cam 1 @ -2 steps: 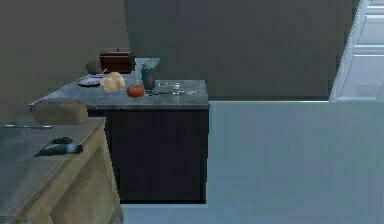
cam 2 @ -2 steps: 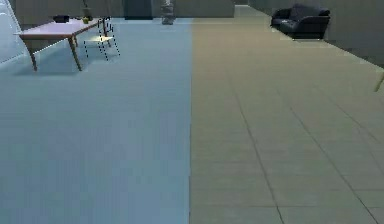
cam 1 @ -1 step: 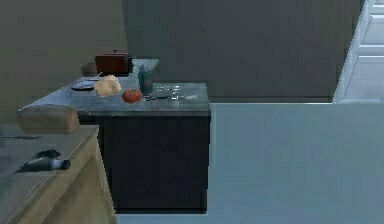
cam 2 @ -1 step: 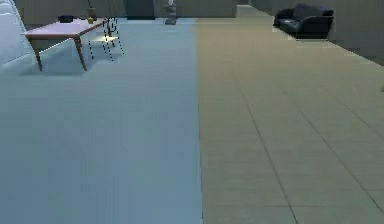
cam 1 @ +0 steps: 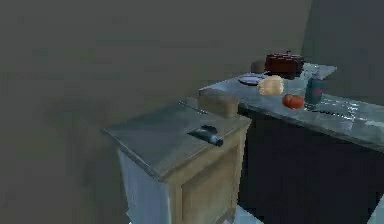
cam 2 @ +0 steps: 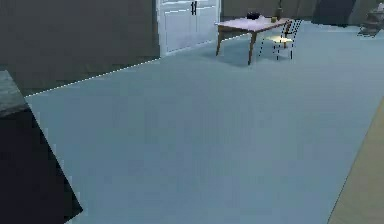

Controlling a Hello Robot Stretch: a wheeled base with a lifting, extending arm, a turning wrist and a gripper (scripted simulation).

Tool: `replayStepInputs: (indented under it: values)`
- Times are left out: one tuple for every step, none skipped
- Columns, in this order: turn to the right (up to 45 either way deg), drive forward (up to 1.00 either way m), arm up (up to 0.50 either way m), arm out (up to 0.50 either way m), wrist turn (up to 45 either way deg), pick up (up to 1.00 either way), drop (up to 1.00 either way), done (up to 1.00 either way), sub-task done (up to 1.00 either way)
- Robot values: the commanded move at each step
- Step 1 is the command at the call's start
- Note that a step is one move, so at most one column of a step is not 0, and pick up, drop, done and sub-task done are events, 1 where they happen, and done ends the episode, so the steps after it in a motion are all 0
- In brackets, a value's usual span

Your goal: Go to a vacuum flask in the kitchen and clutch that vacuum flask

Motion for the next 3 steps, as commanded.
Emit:
replayStepInputs:
  values:
    - [-45.0,0.0,0.0,0.0,0.0,0.0,0.0,0.0,0.0]
    - [-39.0,0.0,0.0,0.0,0.0,0.0,0.0,0.0,0.0]
    - [0.0,0.0,0.5,0.0,0.0,0.0,0.0,0.0,0.0]
